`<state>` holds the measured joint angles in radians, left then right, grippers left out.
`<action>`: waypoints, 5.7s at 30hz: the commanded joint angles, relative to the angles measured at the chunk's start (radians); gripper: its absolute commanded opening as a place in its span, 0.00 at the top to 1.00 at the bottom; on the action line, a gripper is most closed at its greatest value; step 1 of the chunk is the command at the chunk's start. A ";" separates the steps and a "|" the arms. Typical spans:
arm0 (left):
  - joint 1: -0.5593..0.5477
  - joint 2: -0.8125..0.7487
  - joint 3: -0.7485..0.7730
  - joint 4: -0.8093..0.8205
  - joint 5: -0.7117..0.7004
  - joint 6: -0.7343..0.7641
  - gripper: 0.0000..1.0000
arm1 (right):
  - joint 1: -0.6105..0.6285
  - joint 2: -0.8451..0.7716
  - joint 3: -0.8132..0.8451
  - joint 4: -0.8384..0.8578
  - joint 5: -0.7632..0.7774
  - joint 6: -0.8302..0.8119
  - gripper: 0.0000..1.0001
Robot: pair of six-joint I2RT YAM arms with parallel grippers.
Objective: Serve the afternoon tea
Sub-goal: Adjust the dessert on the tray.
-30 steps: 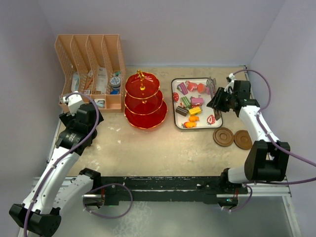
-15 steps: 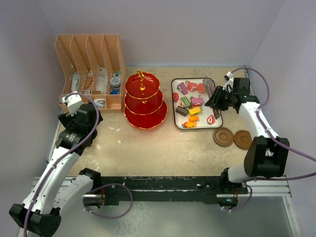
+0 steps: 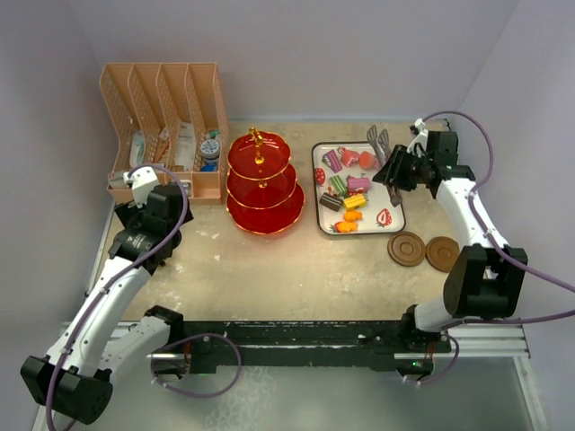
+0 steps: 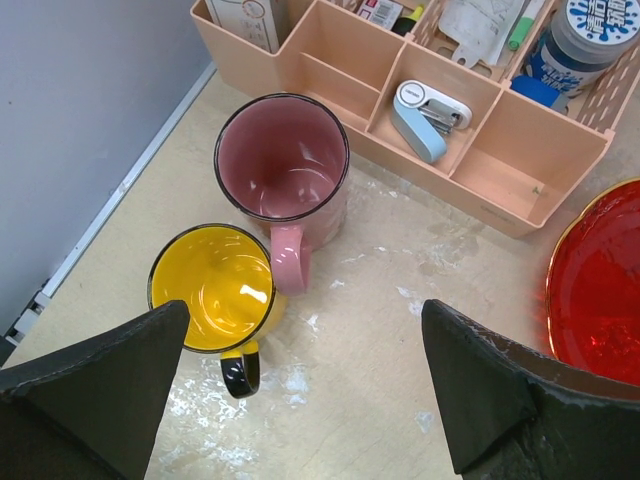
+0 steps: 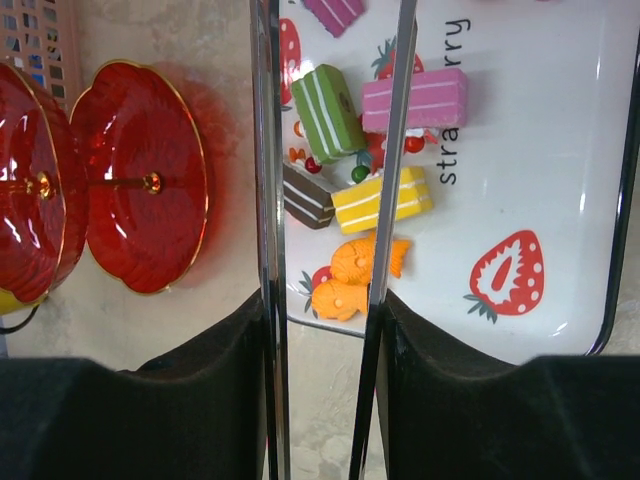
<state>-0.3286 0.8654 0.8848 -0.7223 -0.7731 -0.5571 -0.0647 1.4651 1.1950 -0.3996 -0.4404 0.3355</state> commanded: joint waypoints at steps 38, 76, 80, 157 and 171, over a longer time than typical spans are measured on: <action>-0.003 0.106 0.008 0.029 -0.001 0.005 0.05 | 0.033 0.321 0.143 -0.045 0.114 -0.145 0.56; -0.002 0.091 0.005 0.029 0.020 0.007 0.05 | 0.218 0.112 0.129 -0.240 0.688 -0.089 0.72; -0.003 0.098 0.004 0.032 0.028 0.008 0.05 | 0.218 0.065 0.127 -0.290 0.746 -0.053 0.72; -0.003 0.156 0.004 0.030 0.061 0.020 0.06 | 0.398 0.178 0.183 -0.541 0.984 -0.039 0.73; -0.002 0.156 0.004 0.032 0.063 0.021 0.06 | 0.427 0.206 0.241 -0.549 0.888 -0.044 0.64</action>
<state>-0.3286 1.0218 0.8848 -0.7189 -0.7097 -0.5552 0.3515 1.6806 1.3804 -0.9360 0.4858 0.2993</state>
